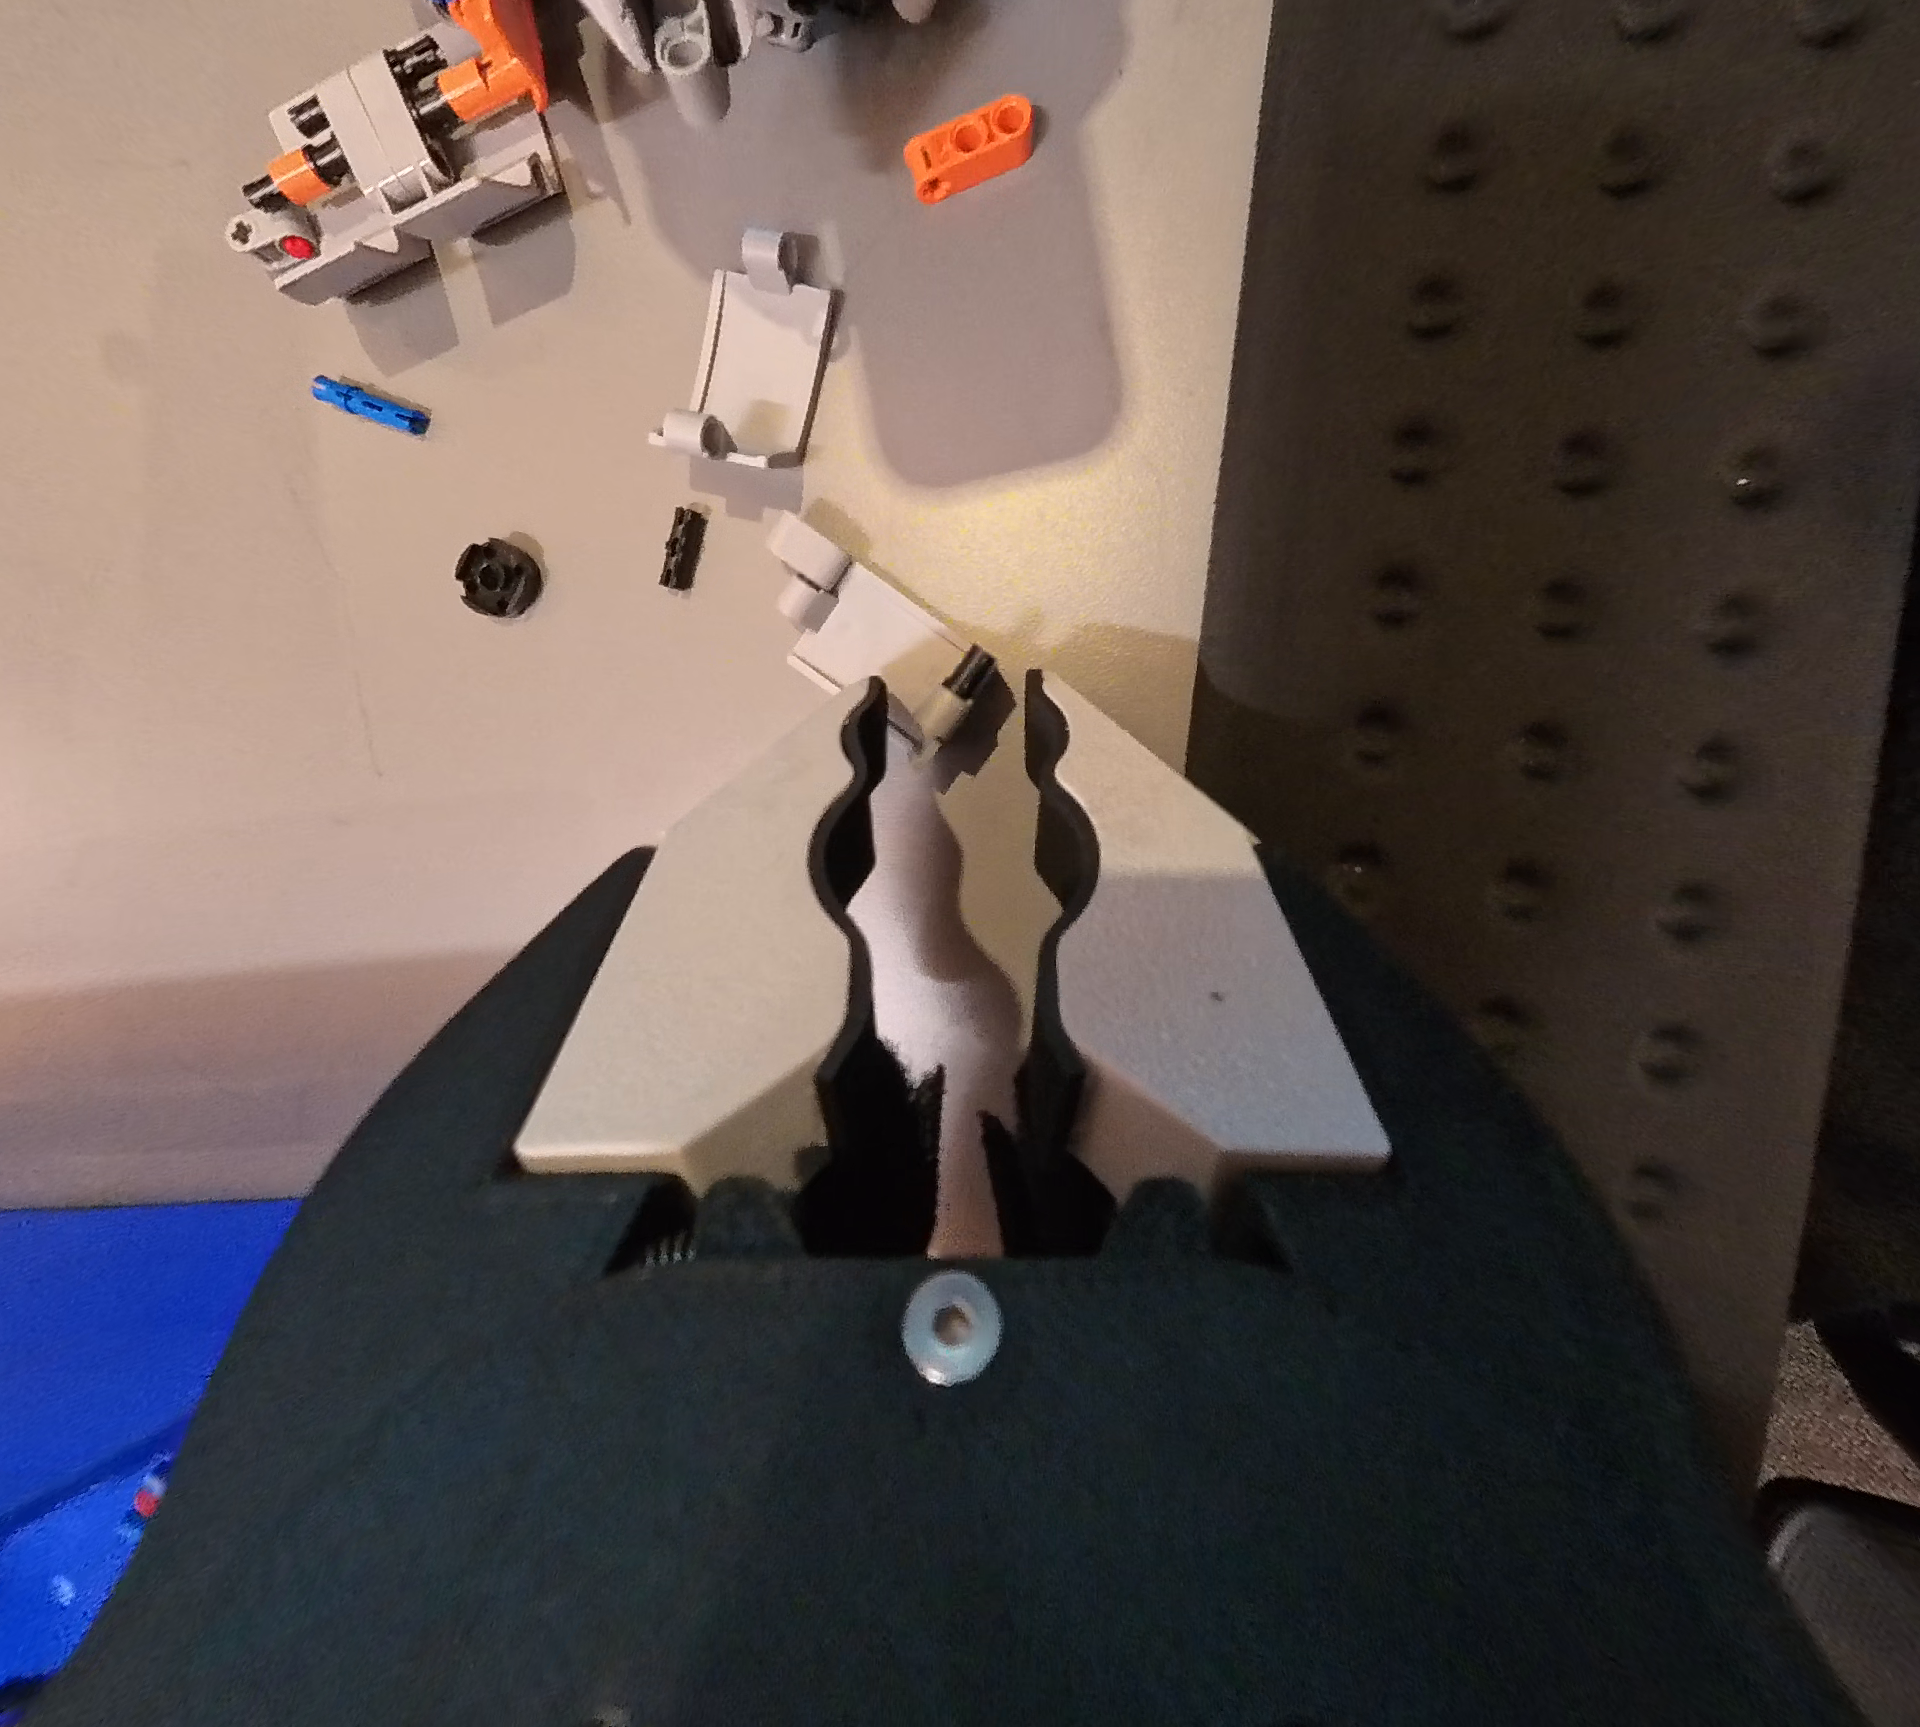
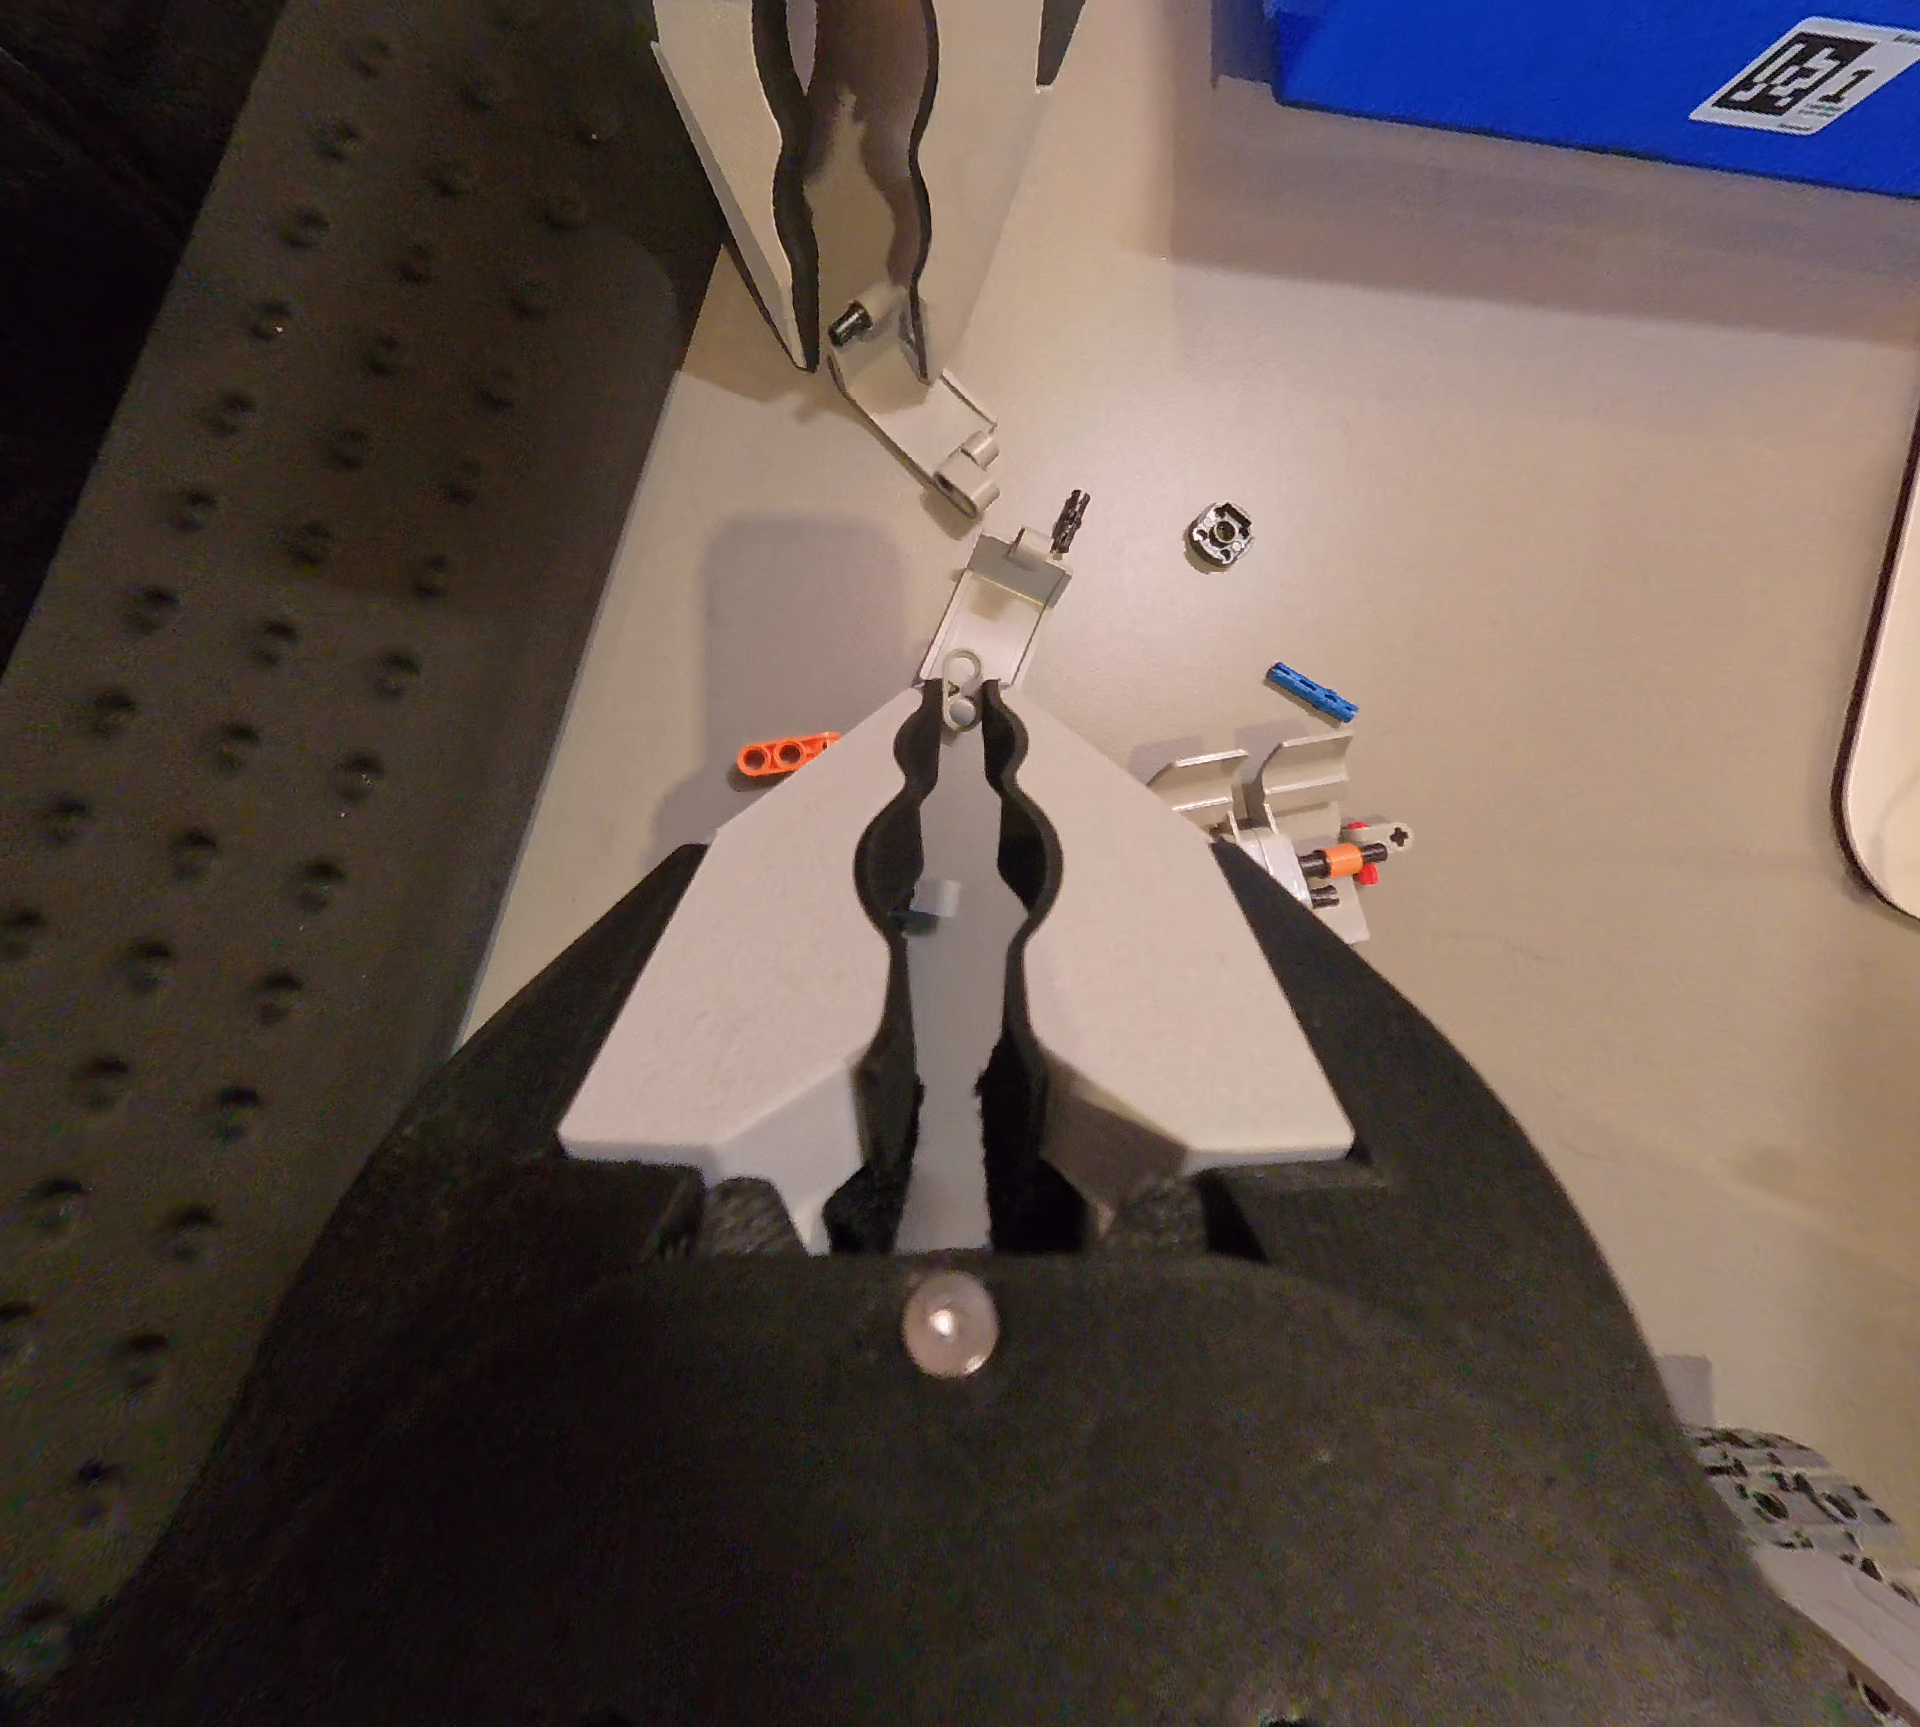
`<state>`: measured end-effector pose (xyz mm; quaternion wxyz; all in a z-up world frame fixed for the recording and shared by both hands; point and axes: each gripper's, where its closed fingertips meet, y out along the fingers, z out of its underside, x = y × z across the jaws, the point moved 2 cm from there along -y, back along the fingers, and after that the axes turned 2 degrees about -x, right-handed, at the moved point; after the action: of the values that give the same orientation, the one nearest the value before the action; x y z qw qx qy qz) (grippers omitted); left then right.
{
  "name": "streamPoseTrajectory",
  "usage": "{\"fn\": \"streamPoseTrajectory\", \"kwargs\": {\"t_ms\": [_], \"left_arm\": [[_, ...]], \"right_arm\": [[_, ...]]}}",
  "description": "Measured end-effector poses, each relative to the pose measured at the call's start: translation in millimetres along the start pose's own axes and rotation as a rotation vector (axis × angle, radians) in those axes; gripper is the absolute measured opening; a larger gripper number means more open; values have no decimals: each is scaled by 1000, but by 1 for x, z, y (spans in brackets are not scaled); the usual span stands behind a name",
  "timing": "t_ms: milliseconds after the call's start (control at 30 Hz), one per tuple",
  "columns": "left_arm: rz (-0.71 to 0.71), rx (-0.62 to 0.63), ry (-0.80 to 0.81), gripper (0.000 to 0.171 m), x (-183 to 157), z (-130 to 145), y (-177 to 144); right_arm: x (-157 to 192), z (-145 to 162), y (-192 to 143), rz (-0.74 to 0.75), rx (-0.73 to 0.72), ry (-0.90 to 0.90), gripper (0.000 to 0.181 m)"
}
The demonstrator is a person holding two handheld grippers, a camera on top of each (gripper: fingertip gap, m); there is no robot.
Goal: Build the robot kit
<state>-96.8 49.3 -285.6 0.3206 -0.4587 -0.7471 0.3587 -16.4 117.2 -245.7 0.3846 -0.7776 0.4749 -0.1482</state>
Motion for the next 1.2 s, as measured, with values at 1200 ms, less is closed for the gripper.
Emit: {"fn": "streamPoseTrajectory", "kwargs": {"t_ms": [1200], "left_arm": [[-14,-62,-56,35,0,1,0]], "right_arm": [[-5,-4,-5,35,-33,-7,5]]}}
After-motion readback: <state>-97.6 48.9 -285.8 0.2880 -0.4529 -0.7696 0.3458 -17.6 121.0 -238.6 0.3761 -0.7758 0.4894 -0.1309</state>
